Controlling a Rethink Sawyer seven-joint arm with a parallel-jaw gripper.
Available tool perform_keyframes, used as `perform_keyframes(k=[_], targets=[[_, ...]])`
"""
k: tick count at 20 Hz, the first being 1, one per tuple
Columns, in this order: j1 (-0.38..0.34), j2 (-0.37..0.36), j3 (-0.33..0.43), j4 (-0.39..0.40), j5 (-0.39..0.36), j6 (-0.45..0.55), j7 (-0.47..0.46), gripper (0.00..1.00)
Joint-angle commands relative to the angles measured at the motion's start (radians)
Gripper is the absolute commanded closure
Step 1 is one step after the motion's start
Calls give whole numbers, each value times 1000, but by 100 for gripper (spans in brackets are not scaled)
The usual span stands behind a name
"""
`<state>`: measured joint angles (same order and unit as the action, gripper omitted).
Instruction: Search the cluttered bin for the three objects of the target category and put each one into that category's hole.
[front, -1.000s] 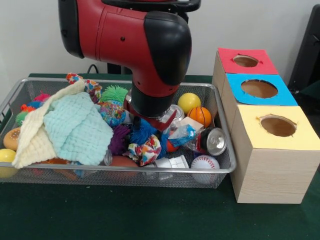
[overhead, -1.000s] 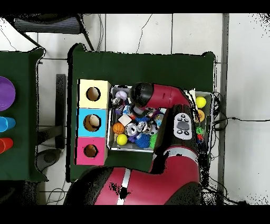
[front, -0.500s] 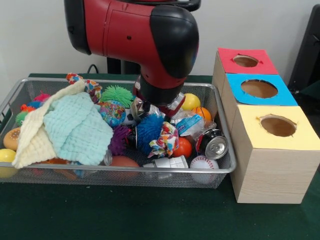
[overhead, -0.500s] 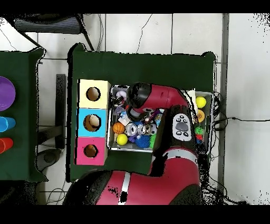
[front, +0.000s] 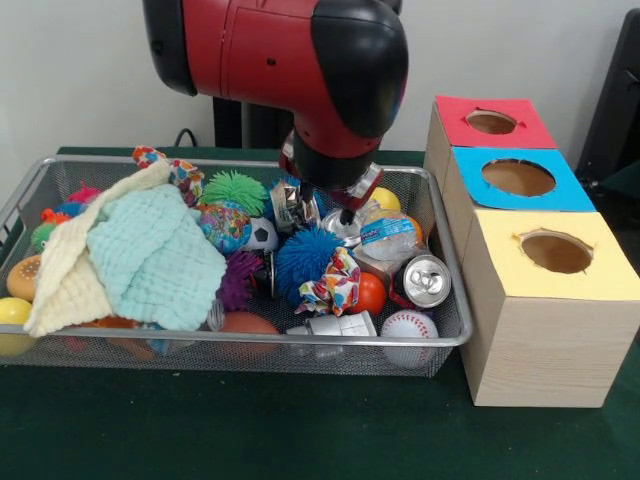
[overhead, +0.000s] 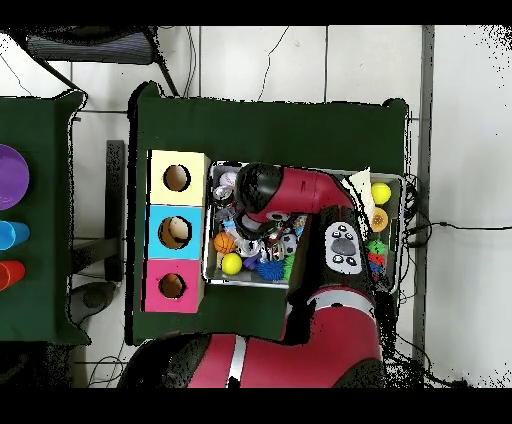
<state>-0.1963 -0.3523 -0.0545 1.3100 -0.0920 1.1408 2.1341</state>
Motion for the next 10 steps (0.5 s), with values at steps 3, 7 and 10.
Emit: perform_keyframes(k=[3, 7, 10], targets=[[-10, -26, 87, 128, -52, -146, -67, 0], [-14, -77, 58, 85, -86, -251, -57, 0], [-24, -103, 29, 0, -118, -203, -90, 0]])
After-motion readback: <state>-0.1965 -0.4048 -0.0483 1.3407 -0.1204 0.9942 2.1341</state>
